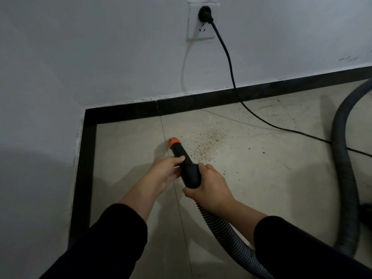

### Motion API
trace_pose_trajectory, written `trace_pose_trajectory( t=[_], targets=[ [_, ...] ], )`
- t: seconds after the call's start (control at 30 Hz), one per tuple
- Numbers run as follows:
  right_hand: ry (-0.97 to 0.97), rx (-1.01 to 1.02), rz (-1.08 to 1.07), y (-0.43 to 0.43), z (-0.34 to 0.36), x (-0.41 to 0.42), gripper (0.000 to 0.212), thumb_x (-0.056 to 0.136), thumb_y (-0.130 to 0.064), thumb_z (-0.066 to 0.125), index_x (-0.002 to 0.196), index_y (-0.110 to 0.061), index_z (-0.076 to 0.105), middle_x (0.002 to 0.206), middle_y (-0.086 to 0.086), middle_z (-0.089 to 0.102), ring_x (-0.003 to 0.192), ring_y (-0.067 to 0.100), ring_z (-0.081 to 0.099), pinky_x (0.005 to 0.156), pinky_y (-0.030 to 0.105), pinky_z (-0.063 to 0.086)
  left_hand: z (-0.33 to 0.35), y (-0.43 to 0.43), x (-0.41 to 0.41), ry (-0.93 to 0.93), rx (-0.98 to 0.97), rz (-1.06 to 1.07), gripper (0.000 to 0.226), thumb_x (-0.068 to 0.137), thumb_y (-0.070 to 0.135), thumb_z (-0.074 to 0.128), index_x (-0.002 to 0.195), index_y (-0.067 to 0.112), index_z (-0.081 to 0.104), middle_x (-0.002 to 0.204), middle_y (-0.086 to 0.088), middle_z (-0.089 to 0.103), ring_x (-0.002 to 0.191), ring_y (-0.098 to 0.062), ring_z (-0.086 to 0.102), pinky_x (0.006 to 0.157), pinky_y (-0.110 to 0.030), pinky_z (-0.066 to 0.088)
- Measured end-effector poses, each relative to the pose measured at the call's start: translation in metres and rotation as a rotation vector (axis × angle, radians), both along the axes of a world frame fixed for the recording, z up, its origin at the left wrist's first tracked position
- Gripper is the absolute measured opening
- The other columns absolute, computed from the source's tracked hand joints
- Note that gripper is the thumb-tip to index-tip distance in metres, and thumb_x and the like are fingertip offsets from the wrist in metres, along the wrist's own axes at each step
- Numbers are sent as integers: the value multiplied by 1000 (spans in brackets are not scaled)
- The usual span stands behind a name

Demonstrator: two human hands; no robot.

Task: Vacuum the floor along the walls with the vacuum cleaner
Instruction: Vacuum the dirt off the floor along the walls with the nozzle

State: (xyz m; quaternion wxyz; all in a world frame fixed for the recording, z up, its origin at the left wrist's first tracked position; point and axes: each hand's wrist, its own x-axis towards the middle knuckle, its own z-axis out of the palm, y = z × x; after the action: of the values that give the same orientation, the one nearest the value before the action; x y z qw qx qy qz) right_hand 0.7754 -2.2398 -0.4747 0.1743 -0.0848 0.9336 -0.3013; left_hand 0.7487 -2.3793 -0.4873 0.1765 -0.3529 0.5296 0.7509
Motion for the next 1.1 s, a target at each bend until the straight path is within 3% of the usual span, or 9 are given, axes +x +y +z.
trace_pose_trajectory(
  t=[0.17,0.4,0.73,0.97,1.1],
  targets=[
    [-11,29,22,10,2,12,40,73,-37,73,99,-20,49,93,-3,48,81,16,53,67,27,45,1,8,16,-1,34,29,6,91,4,64,93,3,59,97,-13,69,84,-20,69,64,-25,54],
    [-1,43,64,23,2,27,38,73,-37,75,96,-23,48,86,-7,46,71,5,48,54,16,34,-3,22,40,18,58,107,23,89,7,68,110,0,63,100,-14,71,83,-19,70,68,-24,55],
    [-41,29,35,52,9,59,40,72,-39,75,100,-22,51,87,-6,50,73,5,51,55,16,36,-9,59,73,32,34,199,25,85,12,73,108,3,69,101,-13,74,92,-25,71,78,-28,57],
    [-51,23,39,67,12,87,39,72,-38,76,97,-23,50,86,-7,51,73,7,53,55,16,37,-3,74,102,0,20,220,21,85,9,72,105,2,70,96,-14,74,90,-25,71,73,-26,57],
    [-48,40,63,71,13,100,45,74,-40,76,107,-25,49,87,-13,47,73,3,50,55,13,36,-2,77,117,-11,25,221,22,85,9,71,107,2,71,95,-13,74,88,-23,72,69,-23,56]
  ],
)
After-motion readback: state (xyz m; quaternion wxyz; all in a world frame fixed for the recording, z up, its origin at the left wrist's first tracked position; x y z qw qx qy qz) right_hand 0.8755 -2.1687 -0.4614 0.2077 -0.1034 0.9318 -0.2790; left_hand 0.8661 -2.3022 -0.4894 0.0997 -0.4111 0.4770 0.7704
